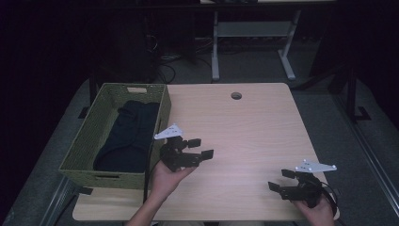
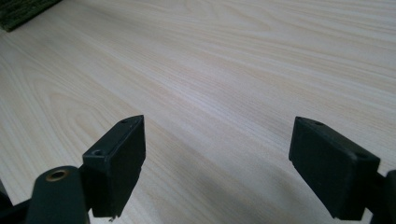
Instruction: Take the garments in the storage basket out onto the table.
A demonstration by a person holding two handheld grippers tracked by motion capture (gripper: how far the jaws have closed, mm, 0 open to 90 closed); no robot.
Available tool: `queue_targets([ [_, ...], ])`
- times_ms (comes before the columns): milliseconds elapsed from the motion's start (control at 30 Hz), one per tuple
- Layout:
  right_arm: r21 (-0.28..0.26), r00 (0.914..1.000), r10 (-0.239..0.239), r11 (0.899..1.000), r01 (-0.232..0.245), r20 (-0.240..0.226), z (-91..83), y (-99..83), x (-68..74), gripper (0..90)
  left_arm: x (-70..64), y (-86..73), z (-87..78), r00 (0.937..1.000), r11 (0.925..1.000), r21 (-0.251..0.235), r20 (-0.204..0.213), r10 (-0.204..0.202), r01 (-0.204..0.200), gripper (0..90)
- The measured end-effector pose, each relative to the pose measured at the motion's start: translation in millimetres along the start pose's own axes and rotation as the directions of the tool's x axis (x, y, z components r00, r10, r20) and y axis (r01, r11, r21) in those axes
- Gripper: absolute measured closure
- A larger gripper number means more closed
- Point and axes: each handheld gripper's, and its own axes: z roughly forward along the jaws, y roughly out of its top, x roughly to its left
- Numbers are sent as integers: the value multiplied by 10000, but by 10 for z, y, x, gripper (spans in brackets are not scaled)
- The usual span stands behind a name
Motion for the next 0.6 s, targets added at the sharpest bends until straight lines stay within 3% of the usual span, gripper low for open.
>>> queue_targets([
  [300,-33,10000,-62,10000,62,37,-20,-3,9,181,131,164,-302,9986,9989,-380,-449,-276,259,236],
  [600,-29,9999,-96,9999,96,64,-6,-1,28,179,288,264,-530,9952,9987,-267,-866,-449,428,237],
])
